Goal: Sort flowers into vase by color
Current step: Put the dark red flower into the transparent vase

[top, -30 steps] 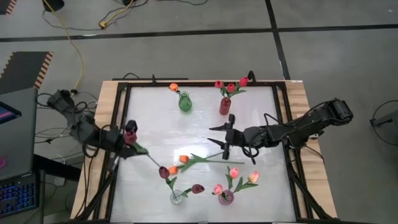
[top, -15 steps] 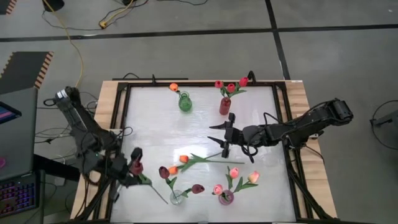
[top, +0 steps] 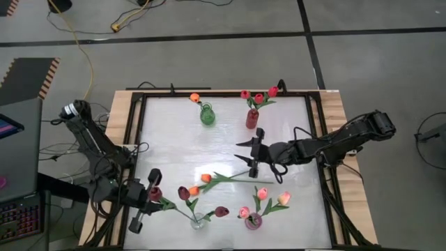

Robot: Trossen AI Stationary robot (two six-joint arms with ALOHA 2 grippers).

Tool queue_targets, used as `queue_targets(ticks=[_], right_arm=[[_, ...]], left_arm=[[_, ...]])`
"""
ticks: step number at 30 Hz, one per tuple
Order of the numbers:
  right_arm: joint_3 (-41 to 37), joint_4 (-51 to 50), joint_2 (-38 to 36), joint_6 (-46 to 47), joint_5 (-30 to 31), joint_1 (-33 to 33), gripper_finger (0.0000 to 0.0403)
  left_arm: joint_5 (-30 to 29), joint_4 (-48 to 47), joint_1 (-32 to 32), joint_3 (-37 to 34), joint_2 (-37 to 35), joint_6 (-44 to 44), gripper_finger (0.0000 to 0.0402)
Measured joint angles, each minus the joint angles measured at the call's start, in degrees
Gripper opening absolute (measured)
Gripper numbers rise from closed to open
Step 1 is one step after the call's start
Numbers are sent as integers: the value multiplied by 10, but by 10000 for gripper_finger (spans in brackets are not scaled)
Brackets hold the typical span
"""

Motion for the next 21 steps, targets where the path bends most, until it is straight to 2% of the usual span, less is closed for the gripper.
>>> queue_targets(ticks=[15,21], right_arm=[[0,-21,0,1,0,0,214],[0,-21,0,1,0,0,214]], left_arm=[[-7,-23,0,0,-6,0,1],[-7,-62,0,0,-6,-29,1]])
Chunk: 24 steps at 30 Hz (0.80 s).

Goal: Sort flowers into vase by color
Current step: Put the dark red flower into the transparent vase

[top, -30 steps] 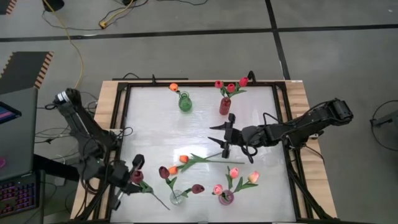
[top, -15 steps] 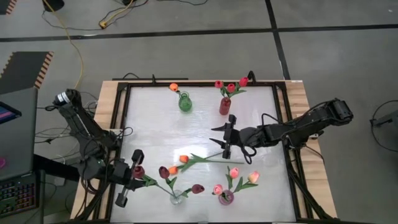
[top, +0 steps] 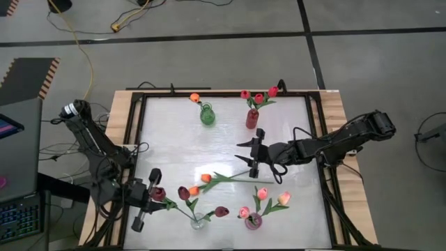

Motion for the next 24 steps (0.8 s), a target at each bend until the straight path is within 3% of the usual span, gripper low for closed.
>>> queue_targets(ticks=[14,20,24], right_arm=[[0,0,0,-1,0,0,214],[0,0,0,-1,0,0,214],[0,0,0,-1,0,0,214]], left_arm=[[3,-33,32,0,9,-10,2],[98,-35,54,0,16,-13,13],[106,-36,63,0,16,-21,46]])
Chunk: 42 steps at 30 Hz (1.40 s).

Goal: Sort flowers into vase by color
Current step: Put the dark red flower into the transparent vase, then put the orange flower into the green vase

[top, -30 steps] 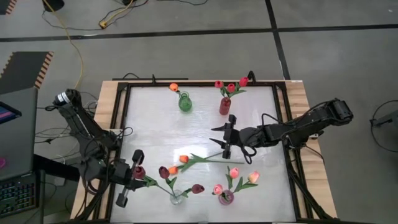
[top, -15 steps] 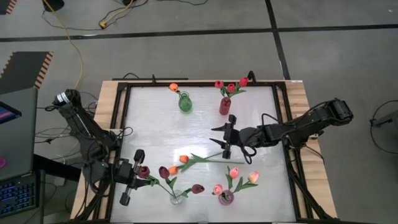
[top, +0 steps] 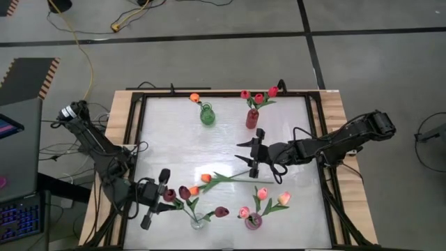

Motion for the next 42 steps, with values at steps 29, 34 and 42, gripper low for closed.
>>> queue_targets(ticks=[29,34,42], right_arm=[[0,-2,0,0,0,0,214],[0,-16,0,1,0,0,214],[0,-115,0,80,-44,0,214]], left_arm=[[107,-145,2,0,-64,-26,151],[102,-222,3,0,-82,-39,151],[23,-379,3,0,-86,-166,151]])
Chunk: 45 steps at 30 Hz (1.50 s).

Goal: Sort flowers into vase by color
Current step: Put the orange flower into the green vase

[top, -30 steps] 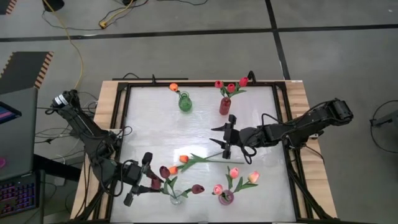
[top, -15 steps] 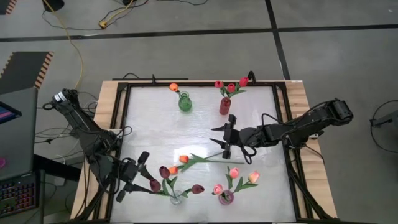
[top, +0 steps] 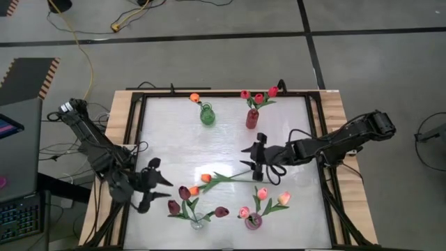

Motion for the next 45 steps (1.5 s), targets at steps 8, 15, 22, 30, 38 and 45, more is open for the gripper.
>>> queue_targets(ticks=[8,15,22,30,38,45], right_arm=[[0,-79,0,91,-61,13,214],[0,-81,28,112,-65,46,214],[0,-50,112,126,-66,77,214],[0,5,184,126,-65,86,211],[0,18,222,126,-65,82,177],[0,28,226,127,-65,65,155]], left_arm=[[-73,-41,4,-21,0,-86,151],[-84,35,22,-87,0,-111,151],[-84,67,37,-112,0,-110,151],[-84,72,42,-112,0,-106,151],[-84,75,42,-112,0,-109,151],[-84,78,42,-112,0,-109,151]])
